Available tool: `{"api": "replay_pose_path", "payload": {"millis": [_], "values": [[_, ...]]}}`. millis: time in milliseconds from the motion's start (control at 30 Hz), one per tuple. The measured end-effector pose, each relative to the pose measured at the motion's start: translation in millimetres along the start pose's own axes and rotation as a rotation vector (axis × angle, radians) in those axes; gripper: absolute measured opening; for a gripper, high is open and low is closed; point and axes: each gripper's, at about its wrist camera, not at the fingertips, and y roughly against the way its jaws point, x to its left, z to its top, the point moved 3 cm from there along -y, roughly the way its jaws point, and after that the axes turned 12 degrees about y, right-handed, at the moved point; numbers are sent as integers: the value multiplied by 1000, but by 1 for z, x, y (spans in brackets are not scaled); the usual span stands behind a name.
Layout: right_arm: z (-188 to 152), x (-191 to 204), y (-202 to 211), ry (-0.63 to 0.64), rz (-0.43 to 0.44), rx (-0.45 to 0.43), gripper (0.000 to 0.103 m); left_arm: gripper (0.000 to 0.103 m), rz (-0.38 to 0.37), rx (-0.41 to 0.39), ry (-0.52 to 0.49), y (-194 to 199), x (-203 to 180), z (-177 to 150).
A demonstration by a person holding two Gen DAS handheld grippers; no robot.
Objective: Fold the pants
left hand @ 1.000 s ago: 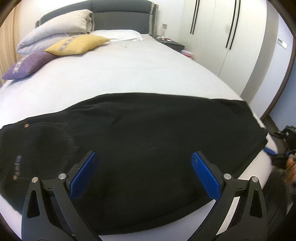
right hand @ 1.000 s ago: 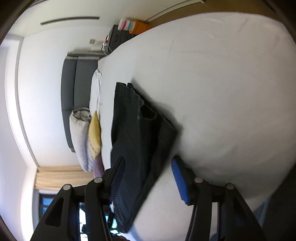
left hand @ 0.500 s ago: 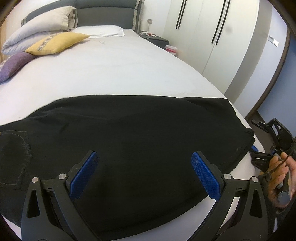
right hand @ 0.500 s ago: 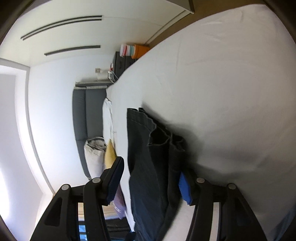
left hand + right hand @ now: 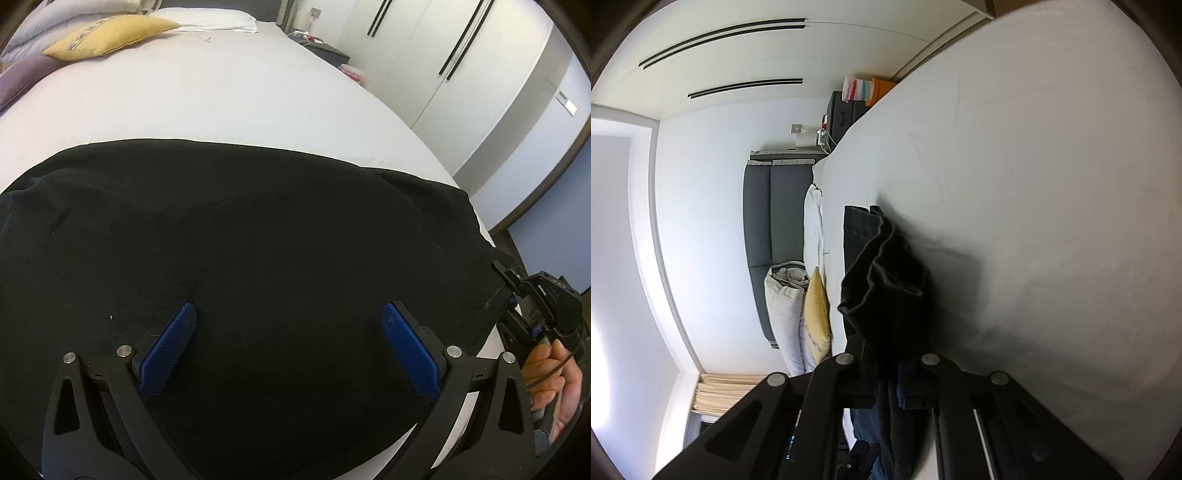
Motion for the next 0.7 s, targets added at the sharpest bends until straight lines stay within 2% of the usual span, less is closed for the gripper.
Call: {"api": "replay_pose_path", "payload": {"millis": [133, 233, 333, 400, 433, 500, 567, 633, 700], "values": [[-1, 11, 4, 54, -53, -13, 6, 103, -42, 1, 47, 1, 4, 2], [-4, 29, 7, 152, -116, -22, 6, 103, -82, -2, 92, 7, 11, 3], [-12, 65, 5, 323, -172, -28, 6, 103, -132, -7, 157, 14, 23, 6], [-28, 99, -4, 483, -191, -12, 6, 103, -173, -7, 200, 18, 30, 7], [-43, 121, -12, 599, -201, 13, 6, 103, -193, -9, 225, 21, 35, 8], [-86, 160, -38, 883, -242, 118, 6, 103, -219, -22, 269, 23, 42, 11], [-153, 181, -69, 1234, -323, 259, 6, 103, -265, -21, 322, 26, 52, 14], [-194, 178, -82, 1368, -336, 337, 6, 103, -318, -2, 374, 26, 58, 16], [-216, 174, -83, 1420, -333, 363, 6, 103, -364, 21, 396, 24, 57, 18]]}}
